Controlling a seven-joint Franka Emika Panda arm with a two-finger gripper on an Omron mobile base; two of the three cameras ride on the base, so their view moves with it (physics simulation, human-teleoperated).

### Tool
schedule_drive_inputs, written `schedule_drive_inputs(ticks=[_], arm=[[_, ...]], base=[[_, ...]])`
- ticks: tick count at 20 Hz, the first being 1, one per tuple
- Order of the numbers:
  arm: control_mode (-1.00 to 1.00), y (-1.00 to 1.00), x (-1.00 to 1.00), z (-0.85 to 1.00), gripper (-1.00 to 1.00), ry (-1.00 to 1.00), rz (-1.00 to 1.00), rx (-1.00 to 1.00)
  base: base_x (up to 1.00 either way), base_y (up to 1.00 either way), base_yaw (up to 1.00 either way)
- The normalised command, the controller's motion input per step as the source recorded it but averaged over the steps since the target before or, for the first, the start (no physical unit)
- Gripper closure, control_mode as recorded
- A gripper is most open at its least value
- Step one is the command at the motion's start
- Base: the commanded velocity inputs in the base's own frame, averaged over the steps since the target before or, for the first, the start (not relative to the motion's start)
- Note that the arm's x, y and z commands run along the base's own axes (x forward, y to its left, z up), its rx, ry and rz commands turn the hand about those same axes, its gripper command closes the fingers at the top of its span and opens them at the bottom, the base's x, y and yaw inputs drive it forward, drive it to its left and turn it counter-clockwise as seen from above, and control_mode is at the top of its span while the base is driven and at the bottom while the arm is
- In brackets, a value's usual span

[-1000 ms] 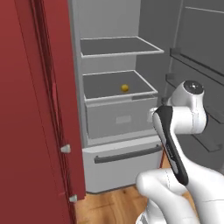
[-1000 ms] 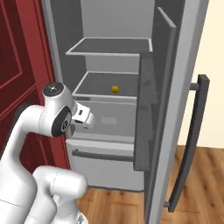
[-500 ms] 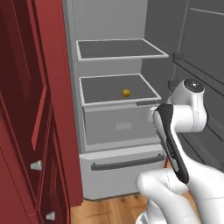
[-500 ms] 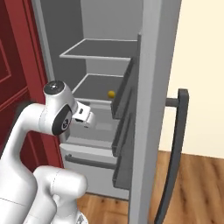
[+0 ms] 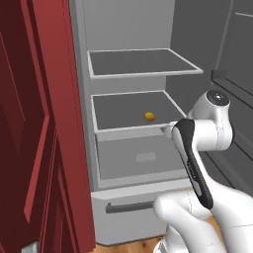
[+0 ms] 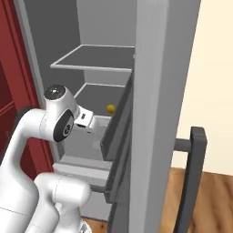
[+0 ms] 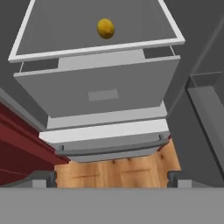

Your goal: Retrieve a lemon from the fridge and place it on the cutting board with the fish.

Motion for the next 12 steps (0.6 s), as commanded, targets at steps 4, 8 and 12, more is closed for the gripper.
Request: schedule_drive_inputs(ticks=[4,8,12], arm=[[1.00,0.00,0.00,0.00,-1.00,0.00,0.00,0.00],[1.00,0.00,0.00,0.00,-1.00,0.00,0.00,0.00],[1.00,0.00,0.00,0.00,-1.00,0.00,0.00,0.00]], base=[[0.69,0.00,0.00],[0.57,0.00,-0.03],[0.54,0.00,-0.03]])
